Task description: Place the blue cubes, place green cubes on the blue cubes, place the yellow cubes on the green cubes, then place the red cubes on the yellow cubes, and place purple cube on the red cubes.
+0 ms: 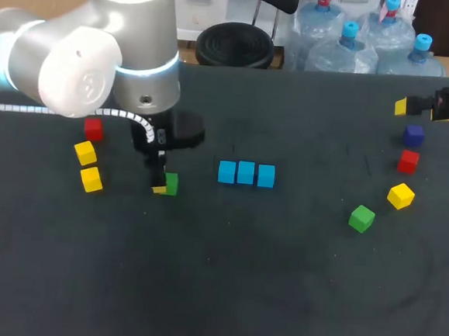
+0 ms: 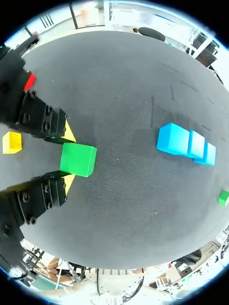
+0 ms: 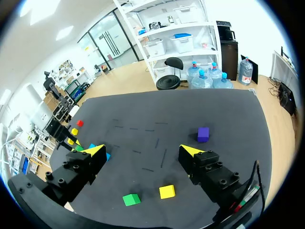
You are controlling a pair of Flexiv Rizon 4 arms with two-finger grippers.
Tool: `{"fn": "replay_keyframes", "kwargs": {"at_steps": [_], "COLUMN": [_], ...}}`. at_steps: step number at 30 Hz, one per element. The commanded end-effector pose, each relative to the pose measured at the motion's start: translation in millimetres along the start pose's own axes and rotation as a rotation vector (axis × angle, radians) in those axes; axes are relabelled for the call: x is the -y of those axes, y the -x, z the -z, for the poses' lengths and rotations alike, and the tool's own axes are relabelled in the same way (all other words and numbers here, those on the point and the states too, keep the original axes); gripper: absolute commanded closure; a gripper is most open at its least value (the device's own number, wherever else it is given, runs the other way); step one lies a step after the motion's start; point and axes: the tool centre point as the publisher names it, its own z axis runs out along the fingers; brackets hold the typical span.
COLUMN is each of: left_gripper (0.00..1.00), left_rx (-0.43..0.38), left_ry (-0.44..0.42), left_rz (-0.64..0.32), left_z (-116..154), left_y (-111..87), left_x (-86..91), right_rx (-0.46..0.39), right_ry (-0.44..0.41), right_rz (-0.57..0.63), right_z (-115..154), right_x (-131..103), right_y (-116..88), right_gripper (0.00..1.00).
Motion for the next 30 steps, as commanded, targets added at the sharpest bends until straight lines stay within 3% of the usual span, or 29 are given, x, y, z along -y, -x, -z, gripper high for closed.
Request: {"fn": "replay_keyframes", "kwargs": {"at_steps": [1,2,11,16,23,30], "left_gripper": [0.14,0.00,0.00,0.00,0.00,0.00], "left_rx": [0.000,-0.001,0.002,0.028,0.002,0.012], "left_ry": [-0.007,-0.010,-0.007,0.021,0.027,0.018], "left_rz": [0.008,0.012,0.026,-0.032,-0.124,-0.161], "left_z": [-2,-3,-3,-3,-1,5], "left_y": [-3.9,-4.7,-10.8,-8.5,-5.5,1.4], "left_x": [-2.6,-3.4,-7.4,-16.6,-25.2,-23.6], "right_rx": [0.000,0.000,0.000,0.000,0.000,0.000], "right_ry": [-0.002,-0.002,-0.002,-0.002,-0.002,-0.002], "right_rz": [0.000,0.000,0.000,0.000,0.000,0.000], "right_z": [1,1,1,1,1,1], "right_x": [0,0,0,0,0,0], "right_y": [0,0,0,0,0,0], "right_gripper": [0.00,0.00,0.00,0.00,0.00,0.00]}}
